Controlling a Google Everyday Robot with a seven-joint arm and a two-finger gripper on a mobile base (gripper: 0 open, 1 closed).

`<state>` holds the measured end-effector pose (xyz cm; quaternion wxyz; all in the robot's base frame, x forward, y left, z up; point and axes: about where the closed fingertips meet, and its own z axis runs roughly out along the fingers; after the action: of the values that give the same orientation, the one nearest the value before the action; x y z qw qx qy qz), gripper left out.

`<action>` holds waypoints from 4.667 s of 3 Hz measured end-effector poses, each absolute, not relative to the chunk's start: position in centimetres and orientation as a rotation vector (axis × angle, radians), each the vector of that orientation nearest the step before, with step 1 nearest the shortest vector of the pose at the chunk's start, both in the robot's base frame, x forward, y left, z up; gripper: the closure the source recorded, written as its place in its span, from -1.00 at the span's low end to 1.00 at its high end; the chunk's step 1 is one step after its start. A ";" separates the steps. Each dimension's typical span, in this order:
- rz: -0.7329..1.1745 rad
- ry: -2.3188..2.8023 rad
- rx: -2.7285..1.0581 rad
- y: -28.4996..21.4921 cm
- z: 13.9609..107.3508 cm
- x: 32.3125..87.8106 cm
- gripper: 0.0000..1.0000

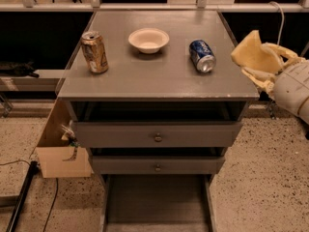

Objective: Pick sponge from bottom drawer and place on counter

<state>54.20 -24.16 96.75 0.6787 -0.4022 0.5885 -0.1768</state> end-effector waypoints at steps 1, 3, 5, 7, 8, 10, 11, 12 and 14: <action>-0.397 1.322 -0.903 -24.2 96.8 54.2 1.00; -0.403 1.266 -0.863 -23.6 99.6 56.8 1.00; -0.325 1.205 -0.942 -16.4 101.1 61.4 1.00; -0.197 1.151 -1.067 -5.9 99.6 63.3 1.00; -0.172 1.160 -1.077 -4.5 98.6 63.9 1.00; -0.164 1.209 -1.073 -5.1 96.8 65.6 1.00; -0.165 1.228 -1.073 -5.4 95.9 66.2 1.00; -0.164 1.253 -1.071 -5.8 94.7 66.3 1.00; -0.147 1.330 -1.069 -6.4 91.1 66.1 1.00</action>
Offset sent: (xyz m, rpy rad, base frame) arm 0.0170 -0.0114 0.0277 0.0398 -0.0736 -0.0336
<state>66.10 -6.39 91.10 0.6551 -0.4716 0.5867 -0.0647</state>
